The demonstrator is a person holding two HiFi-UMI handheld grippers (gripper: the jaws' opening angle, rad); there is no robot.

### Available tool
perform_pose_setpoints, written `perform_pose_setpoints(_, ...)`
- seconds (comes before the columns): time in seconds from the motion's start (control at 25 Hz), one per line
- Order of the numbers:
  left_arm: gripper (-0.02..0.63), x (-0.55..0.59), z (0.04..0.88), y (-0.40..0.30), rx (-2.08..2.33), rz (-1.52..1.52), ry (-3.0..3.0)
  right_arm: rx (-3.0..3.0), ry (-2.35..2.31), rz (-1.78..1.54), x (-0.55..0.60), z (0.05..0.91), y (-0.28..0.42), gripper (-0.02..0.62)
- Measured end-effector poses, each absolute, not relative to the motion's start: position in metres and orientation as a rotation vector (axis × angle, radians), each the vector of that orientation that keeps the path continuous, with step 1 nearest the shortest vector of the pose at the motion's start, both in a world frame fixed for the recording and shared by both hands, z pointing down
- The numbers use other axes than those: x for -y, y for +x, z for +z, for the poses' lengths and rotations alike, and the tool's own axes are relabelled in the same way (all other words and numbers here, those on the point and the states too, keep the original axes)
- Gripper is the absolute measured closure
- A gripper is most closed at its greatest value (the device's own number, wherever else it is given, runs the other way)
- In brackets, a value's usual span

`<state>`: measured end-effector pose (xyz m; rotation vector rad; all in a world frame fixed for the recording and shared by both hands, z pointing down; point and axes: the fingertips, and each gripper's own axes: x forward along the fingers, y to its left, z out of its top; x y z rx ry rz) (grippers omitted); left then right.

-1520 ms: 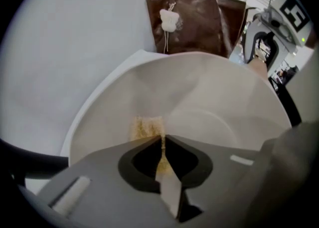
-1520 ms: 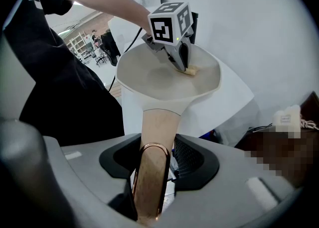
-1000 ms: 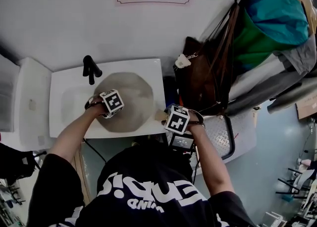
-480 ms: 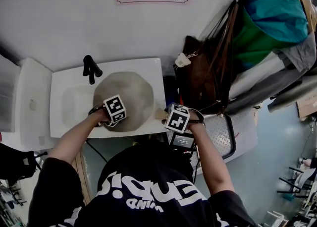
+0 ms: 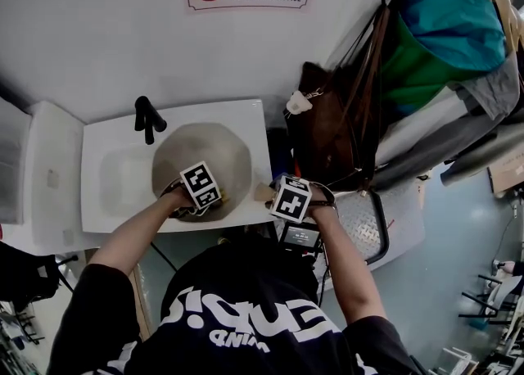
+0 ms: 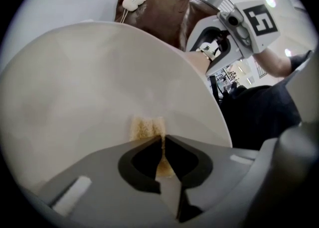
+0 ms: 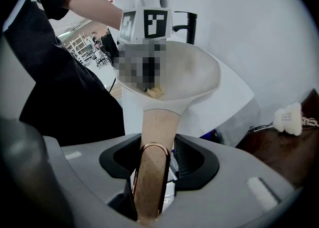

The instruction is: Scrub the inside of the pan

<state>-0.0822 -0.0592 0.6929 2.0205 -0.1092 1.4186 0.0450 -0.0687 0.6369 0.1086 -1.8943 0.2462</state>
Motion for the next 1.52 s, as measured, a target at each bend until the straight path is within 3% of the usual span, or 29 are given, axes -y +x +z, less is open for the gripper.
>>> perform_pose_setpoints(0.56, 0.583, 0.131, 0.689, -0.052, 0.460, 1.295, 2.190, 1.910, 0.111, 0.272, 0.066, 0.641, 0.042, 0.397)
perform_pose_setpoints(1.52, 0.583, 0.201, 0.695, -0.152, 0.769, 1.576, 2.145, 1.933, 0.113, 0.298, 0.064, 0.639, 0.042, 0.397)
